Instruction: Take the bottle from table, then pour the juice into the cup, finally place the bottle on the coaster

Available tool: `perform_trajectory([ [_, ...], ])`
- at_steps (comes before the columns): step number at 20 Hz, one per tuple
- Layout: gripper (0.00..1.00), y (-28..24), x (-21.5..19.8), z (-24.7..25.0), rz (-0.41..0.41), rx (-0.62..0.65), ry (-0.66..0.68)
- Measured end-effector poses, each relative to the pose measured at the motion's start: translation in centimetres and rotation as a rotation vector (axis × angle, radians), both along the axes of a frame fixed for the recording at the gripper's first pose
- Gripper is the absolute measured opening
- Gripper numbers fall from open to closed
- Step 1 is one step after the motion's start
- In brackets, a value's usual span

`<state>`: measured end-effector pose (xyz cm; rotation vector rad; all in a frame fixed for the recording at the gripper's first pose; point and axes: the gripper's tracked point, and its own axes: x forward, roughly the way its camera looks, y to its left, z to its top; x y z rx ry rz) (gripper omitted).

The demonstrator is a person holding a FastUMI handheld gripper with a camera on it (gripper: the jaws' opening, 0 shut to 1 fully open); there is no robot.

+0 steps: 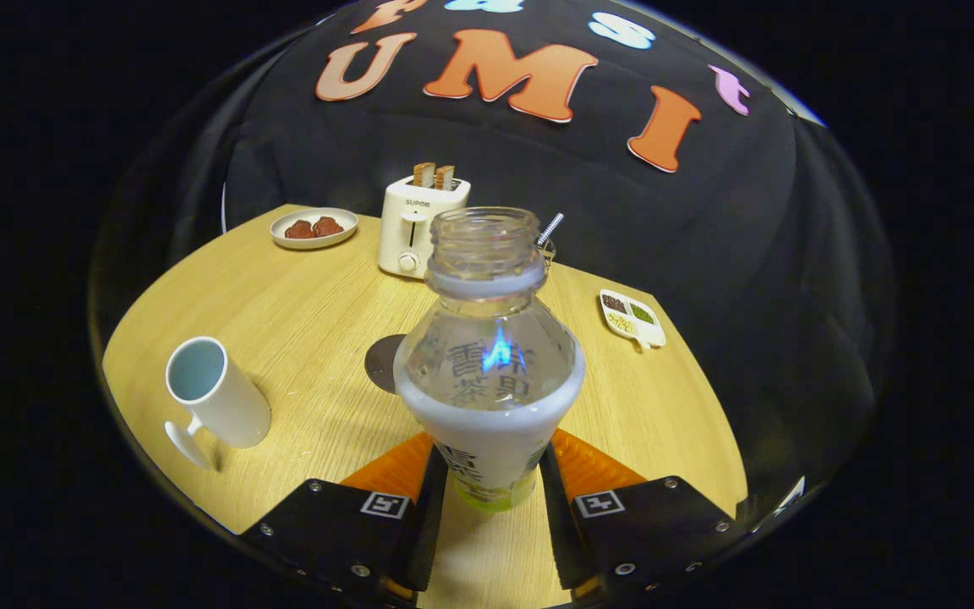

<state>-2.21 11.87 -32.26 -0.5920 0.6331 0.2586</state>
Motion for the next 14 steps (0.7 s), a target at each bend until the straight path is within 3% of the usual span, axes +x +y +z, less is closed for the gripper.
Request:
perform_trajectory([
  [8, 0.56, 3.5, 0.1, 0.3, 0.165, -0.204, -0.067],
  [14, 0.57, 5.8, 0.1, 0.1, 0.242, -0.302, -0.112],
])
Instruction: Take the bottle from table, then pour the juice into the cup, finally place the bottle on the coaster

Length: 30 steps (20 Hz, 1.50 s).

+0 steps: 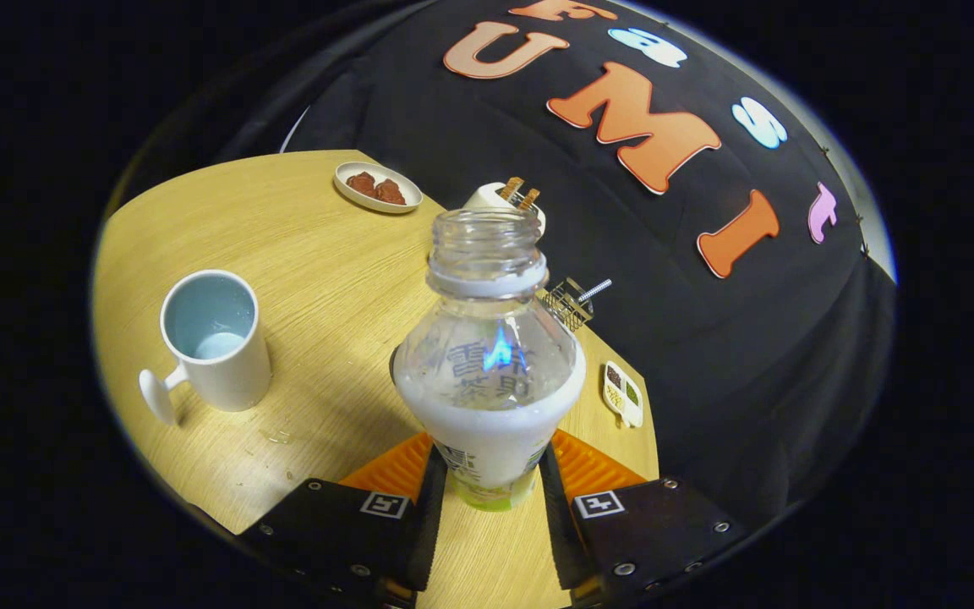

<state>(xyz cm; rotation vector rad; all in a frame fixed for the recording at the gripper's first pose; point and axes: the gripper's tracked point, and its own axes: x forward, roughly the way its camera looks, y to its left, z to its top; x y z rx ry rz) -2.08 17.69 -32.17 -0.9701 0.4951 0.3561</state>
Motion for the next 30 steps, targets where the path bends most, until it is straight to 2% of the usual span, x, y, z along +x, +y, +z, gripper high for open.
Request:
perform_trajectory([
  [20, 0.56, 4.9, -1.4, -0.4, 0.365, -0.458, -0.208],
  [30, 0.56, 5.7, -1.1, -0.5, 0.477, -0.64, -0.249],
])
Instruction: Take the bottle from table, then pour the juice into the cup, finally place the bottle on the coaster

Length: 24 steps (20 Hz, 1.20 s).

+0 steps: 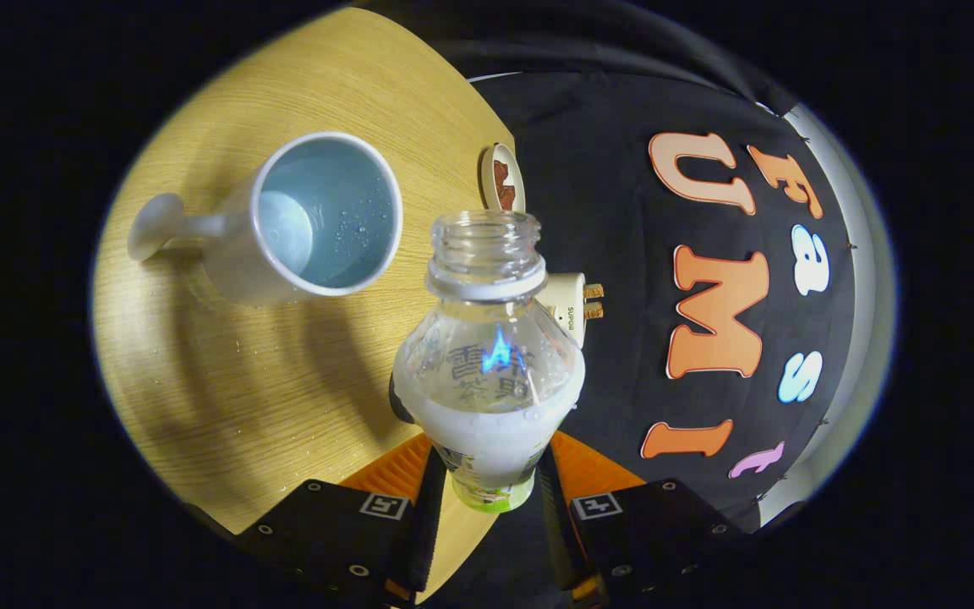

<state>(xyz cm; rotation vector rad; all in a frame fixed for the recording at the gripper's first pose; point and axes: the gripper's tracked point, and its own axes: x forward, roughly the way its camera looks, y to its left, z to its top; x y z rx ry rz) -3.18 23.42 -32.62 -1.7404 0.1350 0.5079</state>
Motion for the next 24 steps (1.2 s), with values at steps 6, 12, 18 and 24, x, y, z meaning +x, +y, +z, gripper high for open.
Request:
perform_trajectory([
  [6, 0.56, 0.4, 0.1, 0.2, 0.046, -0.053, -0.012],
  [12, 0.56, 0.5, 0.5, 0.8, 0.085, -0.114, -0.027],
  [18, 0.56, 0.8, 0.4, 0.8, 0.108, -0.157, -0.023],
  [24, 0.56, 1.0, 0.5, 1.0, 0.12, -0.188, -0.024],
])
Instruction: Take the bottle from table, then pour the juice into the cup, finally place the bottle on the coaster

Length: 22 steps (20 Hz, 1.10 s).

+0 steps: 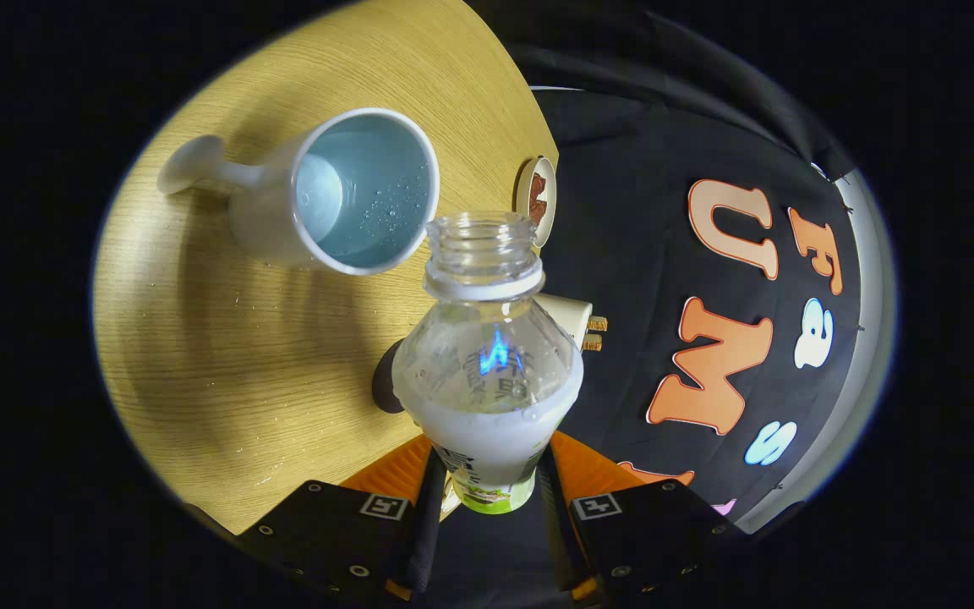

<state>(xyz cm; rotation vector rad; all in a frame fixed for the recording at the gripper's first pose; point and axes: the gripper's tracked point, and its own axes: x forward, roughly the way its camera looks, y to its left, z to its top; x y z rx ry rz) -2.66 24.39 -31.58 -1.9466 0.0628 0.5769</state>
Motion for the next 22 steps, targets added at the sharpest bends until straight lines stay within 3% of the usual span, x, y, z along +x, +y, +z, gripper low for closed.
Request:
perform_trajectory([
  [22, 0.56, 0.79, 0.29, 0.62, 0.071, -0.118, -0.016],
])
